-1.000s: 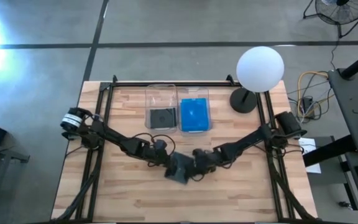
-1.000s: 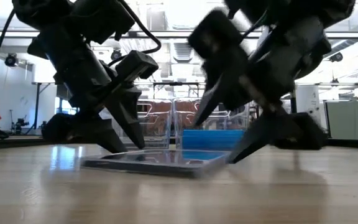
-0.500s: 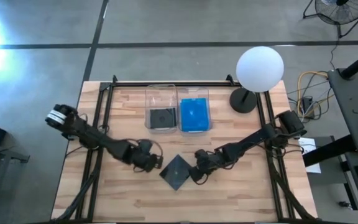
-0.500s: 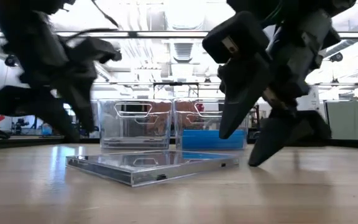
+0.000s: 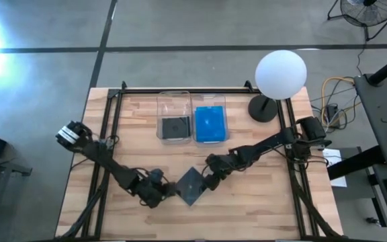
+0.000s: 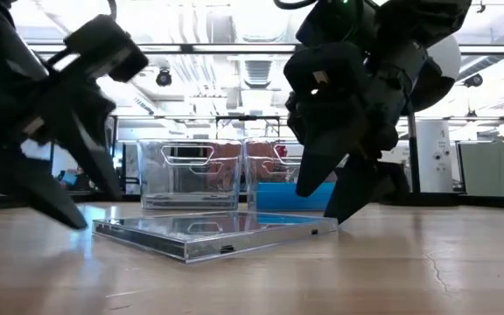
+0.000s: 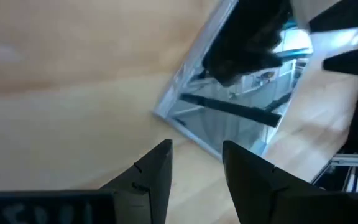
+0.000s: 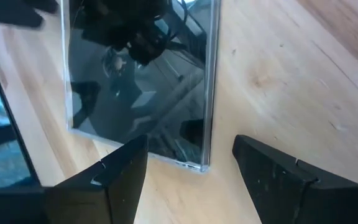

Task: Pick & place jewel cases by type
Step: Put the black CD case into the left transparent bin

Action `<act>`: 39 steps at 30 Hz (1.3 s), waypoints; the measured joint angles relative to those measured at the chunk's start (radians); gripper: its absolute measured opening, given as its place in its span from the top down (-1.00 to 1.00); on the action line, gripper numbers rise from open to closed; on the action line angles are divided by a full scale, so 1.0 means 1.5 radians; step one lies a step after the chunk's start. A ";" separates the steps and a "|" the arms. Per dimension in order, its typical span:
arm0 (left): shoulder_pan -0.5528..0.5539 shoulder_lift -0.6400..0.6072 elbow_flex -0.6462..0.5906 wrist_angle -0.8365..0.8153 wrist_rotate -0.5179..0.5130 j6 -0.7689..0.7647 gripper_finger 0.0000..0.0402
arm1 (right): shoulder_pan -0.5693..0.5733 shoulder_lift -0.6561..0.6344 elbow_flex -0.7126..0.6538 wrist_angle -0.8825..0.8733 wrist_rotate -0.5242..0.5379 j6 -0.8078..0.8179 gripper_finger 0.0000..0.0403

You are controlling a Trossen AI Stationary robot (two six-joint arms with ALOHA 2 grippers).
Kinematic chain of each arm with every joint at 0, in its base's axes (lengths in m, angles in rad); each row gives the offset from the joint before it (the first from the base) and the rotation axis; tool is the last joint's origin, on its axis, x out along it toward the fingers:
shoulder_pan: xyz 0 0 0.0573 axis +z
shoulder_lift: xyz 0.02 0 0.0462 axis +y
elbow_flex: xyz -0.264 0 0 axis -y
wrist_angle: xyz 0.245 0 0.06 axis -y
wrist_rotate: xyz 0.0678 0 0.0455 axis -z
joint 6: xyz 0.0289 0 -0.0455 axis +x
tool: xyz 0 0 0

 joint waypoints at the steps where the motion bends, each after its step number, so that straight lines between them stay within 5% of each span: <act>1: -0.002 0.013 0.004 0.012 0.000 -0.007 0.38 | 0.000 0.001 0.000 0.000 0.000 -0.009 -0.20; 15: 0.005 0.115 0.090 0.025 -0.015 -0.038 0.38 | 0.002 0.005 -0.001 0.043 -0.066 -0.024 -0.17; 39: 0.004 0.070 0.085 -0.052 -0.043 0.004 0.38 | 0.010 -0.049 -0.002 0.201 -0.148 0.036 -0.14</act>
